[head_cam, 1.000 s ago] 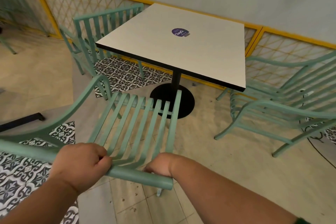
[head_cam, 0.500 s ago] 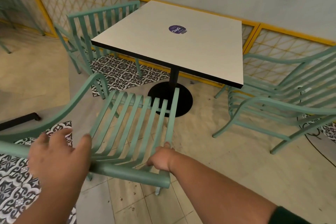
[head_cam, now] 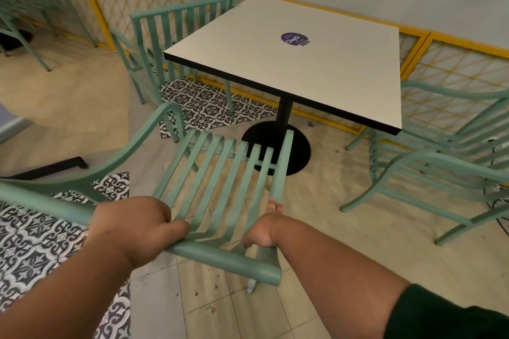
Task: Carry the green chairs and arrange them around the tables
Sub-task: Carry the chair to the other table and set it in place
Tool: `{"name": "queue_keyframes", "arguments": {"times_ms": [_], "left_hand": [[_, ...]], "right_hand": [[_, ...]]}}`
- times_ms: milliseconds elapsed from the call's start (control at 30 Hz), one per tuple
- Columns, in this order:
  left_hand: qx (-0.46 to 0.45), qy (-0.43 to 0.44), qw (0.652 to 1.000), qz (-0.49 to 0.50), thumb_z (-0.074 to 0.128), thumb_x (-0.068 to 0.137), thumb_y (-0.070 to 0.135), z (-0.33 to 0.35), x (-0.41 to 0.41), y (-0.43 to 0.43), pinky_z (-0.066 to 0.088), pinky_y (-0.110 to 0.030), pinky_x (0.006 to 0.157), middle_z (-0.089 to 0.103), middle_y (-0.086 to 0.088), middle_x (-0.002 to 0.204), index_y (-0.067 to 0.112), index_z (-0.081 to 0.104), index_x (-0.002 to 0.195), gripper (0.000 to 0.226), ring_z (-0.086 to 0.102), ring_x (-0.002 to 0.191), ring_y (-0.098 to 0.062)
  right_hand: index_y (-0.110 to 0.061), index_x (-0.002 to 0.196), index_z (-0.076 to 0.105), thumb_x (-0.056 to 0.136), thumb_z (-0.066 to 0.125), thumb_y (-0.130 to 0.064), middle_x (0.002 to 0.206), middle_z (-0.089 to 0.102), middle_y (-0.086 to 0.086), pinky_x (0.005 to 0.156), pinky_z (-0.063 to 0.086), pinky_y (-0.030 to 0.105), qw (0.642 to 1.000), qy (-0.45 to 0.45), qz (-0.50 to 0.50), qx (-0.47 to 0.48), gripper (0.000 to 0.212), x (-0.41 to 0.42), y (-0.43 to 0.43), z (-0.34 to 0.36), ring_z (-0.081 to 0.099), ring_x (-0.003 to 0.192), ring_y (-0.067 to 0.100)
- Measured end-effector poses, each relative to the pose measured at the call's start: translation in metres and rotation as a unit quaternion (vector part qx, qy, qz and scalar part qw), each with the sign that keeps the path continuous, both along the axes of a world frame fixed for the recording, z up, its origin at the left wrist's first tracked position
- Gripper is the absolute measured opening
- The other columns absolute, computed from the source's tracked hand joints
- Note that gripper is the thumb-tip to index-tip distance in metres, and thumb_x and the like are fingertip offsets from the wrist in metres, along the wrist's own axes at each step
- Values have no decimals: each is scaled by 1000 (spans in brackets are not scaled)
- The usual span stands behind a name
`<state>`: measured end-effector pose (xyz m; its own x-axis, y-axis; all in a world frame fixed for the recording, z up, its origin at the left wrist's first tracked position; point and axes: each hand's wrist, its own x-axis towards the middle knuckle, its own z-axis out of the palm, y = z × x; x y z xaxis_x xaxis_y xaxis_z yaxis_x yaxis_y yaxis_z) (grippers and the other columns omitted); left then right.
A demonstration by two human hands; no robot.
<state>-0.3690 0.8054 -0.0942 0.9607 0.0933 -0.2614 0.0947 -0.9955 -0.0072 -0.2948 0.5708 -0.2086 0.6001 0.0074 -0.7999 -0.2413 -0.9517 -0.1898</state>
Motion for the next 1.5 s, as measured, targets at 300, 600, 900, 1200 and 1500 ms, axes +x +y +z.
{"name": "queue_keyframes", "arguments": {"times_ms": [300, 600, 900, 1200, 1500], "left_hand": [[-22, 1, 1000, -12, 30, 57, 73, 1, -26, -1, 47, -27, 60, 65, 1, 62, 22, 69, 70, 66, 60, 62, -9], [1, 12, 999, -51, 37, 58, 70, 2, -43, -15, 35, -28, 54, 55, 2, 56, 16, 63, 65, 60, 54, 57, -13], [27, 10, 999, -16, 43, 73, 66, 7, -48, -33, 32, -32, 59, 57, 3, 59, 21, 57, 59, 49, 55, 59, -14], [27, 29, 999, -1, 39, 77, 65, 9, -43, -34, 36, -34, 66, 61, 4, 65, 22, 62, 64, 51, 57, 64, -15], [-28, 44, 999, 6, 31, 81, 69, 11, -53, -28, 14, -59, 122, 55, 7, 147, 38, 53, 144, 73, 42, 142, -22]], "right_hand": [[-7, 155, -29, 74, 80, -50, 164, -36, 7, 127, 14, 46, 996, 13, 64, -65, 143, -22, -6, -7, -16, 157, 23], [-5, 160, -12, 93, 64, -55, 161, -34, 25, 126, 12, 53, 954, 90, 226, -175, 113, -53, -10, 6, -21, 153, 42], [-3, 155, 38, 89, 56, -46, 167, -17, 24, 126, 6, 55, 973, 51, 207, -89, 81, -61, -36, -4, -21, 151, 49], [-17, 140, 62, 98, 49, -31, 167, 21, 19, 121, -14, 54, 974, 2, 225, -23, 47, -58, -40, 13, -12, 155, 41], [-27, 111, 72, 96, 48, -63, 114, 68, -2, 96, 48, 29, 986, 39, 12, 160, 45, -127, -29, 87, 63, 104, 14]]}}
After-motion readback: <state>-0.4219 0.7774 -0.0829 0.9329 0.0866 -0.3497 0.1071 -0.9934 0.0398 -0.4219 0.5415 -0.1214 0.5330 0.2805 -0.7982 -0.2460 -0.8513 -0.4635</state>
